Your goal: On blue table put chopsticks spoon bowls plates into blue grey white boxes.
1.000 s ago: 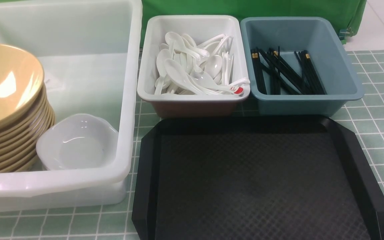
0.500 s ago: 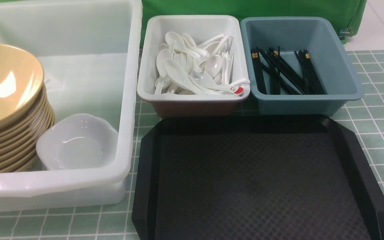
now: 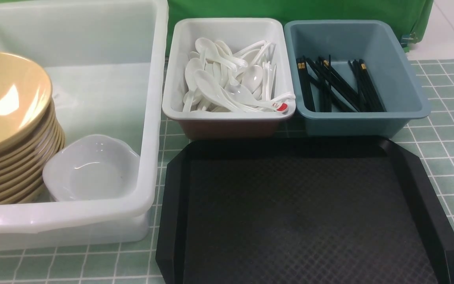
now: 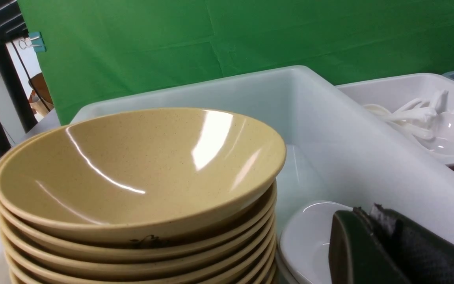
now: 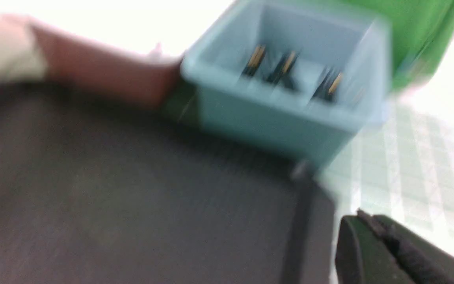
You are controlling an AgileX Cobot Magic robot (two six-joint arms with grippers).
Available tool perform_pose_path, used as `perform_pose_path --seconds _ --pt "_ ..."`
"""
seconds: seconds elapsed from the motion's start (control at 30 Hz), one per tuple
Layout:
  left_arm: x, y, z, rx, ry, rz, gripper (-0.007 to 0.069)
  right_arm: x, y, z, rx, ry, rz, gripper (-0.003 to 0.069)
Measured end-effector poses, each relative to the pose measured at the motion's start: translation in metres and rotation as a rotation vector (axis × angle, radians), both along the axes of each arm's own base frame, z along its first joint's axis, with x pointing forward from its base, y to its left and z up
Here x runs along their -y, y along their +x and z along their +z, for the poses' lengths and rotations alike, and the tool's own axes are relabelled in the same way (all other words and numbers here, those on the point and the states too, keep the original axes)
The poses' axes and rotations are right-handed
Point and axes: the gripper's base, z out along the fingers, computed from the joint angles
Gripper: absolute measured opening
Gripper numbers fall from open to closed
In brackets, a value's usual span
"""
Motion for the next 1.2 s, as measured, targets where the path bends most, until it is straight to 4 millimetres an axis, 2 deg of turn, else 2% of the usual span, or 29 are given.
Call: perform_pose_path --seconds 0.07,0.17,0.3,0.53,1.2 --pt "0.000 0.000 0.000 0.000 0.000 0.000 0.0001 0.004 -0.008 -0.015 0.142 0.016 -0.042 0.0043" --pt "0.000 0.000 0.000 -0.002 0.000 0.000 0.0001 0.008 -0.012 -0.031 0.190 0.066 -0.125 0.0044" --pt "0.000 0.000 -0.001 -0.006 0.001 0.000 0.0001 0.012 -0.012 -0.041 0.100 0.111 -0.204 0.0046" --pt "0.000 0.000 -0.001 -0.006 0.001 0.000 0.0001 0.011 -0.015 -0.056 -0.069 0.149 -0.208 0.0047" --pt "0.000 0.000 -0.001 -0.006 0.001 0.000 0.0001 0.010 -0.015 -0.056 -0.074 0.148 -0.201 0.0062"
